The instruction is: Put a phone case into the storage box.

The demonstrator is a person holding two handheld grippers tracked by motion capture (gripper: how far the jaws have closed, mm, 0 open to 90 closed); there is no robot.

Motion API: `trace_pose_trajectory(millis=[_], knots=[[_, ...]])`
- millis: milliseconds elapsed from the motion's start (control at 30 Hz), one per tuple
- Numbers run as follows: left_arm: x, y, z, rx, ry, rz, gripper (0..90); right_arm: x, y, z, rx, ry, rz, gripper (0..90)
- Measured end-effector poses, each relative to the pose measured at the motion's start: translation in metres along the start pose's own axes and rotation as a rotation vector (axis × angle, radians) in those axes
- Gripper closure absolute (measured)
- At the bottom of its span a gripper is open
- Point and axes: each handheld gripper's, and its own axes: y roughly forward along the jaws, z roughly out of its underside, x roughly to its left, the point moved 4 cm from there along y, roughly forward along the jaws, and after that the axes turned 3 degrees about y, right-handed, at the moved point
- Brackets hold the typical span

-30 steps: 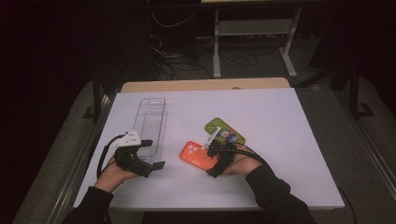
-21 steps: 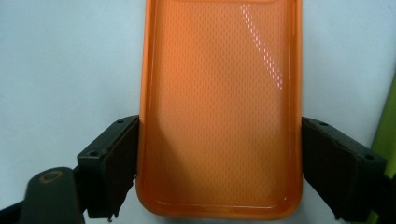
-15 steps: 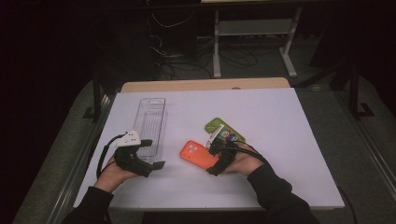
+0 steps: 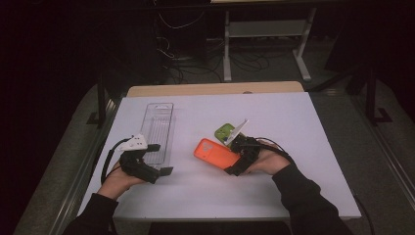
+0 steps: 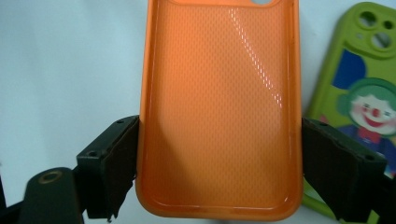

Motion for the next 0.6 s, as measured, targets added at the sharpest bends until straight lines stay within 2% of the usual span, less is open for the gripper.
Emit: trace_pose_trajectory(millis=[67,200,367,400,467,600], knots=[[-0.002,0.0,-0.004,-0.004,-0.011,0.016,0.0,-0.003,-0.005,0.002,-0.005,-0.015,0.004,15.1],[-0.004,0.002,-0.014,-0.007,-0.007,0.064,0.0,-0.009,-0.016,0.004,-0.015,-0.04,0.002,15.1],[-0.003,0.012,-0.031,0.013,0.053,0.101,0.0,-0.016,-0.025,0.006,-0.016,-0.084,-0.022,15.1],[-0.002,0.013,-0.034,0.027,0.076,0.108,0.0,-0.016,-0.027,0.006,-0.014,-0.089,-0.025,15.1],[-0.003,0.018,-0.042,0.027,0.085,0.124,0.0,-0.018,-0.029,0.006,-0.007,-0.109,-0.031,15.1],[-0.002,0.028,-0.058,0.064,0.154,0.144,0.0,-0.02,-0.033,0.005,-0.002,-0.162,-0.045,15.0]])
